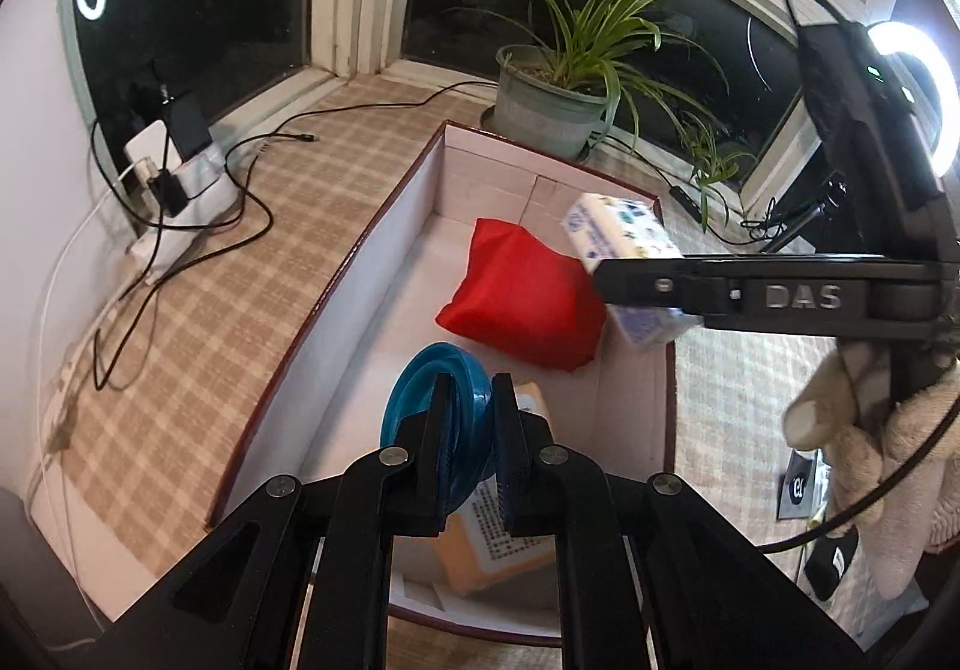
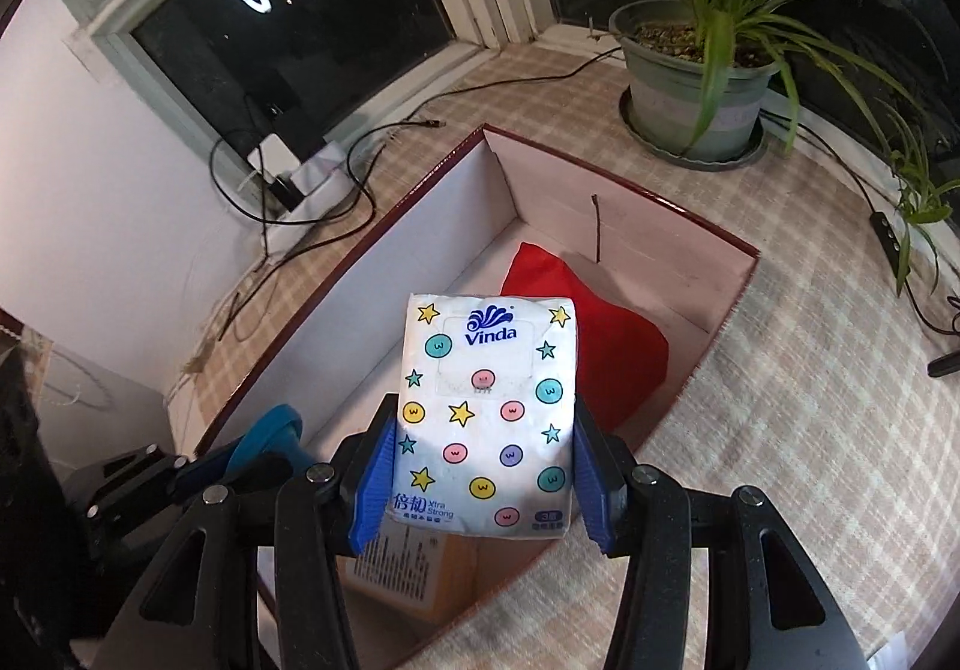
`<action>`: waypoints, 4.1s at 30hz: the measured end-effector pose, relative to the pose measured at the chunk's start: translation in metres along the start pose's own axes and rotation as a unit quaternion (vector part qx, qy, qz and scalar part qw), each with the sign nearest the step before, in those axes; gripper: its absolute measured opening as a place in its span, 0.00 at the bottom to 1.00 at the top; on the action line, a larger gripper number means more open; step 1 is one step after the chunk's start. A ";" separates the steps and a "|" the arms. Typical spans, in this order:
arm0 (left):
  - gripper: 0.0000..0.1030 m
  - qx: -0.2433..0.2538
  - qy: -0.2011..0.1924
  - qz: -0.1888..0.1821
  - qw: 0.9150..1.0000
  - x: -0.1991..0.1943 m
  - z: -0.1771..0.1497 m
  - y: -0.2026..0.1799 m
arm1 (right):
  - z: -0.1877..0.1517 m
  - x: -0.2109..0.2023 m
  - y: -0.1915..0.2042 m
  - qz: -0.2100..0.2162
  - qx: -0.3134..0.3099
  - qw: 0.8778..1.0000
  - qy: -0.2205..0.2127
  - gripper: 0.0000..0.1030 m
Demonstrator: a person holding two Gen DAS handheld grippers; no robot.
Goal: Organize soft objects
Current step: 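Carry the tissue pack and blue funnel into the red-brown box and release both, then move both open tools to the black knit glove on the rug, then close the left tool on the black glove while the right tool grips its fingers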
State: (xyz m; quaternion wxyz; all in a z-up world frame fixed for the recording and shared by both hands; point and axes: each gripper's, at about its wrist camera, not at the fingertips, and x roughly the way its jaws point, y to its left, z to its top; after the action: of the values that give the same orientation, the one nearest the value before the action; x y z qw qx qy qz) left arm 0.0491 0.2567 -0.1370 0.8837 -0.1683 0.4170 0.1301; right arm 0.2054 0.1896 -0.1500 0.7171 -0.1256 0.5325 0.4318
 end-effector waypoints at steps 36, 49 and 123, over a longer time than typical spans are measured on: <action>0.39 0.003 0.007 -0.019 1.000 0.005 0.014 0.021 | 0.009 0.006 0.002 -0.003 0.050 0.998 -0.027 0.61; 0.40 0.022 -0.055 -0.065 0.996 -0.059 0.002 -0.012 | -0.102 -0.092 -0.048 0.056 0.149 0.978 -0.138 0.61; 0.09 0.328 0.232 -0.331 0.854 0.046 -0.204 -0.405 | -0.483 -0.214 -0.267 -0.064 0.433 0.890 -0.130 0.30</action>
State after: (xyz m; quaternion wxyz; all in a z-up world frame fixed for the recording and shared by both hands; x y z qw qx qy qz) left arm 0.0864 -0.1900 -0.2182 0.7558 -0.0222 0.5481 -0.3575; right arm 0.0773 -0.3827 -0.2317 0.7895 0.2209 0.5591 0.1238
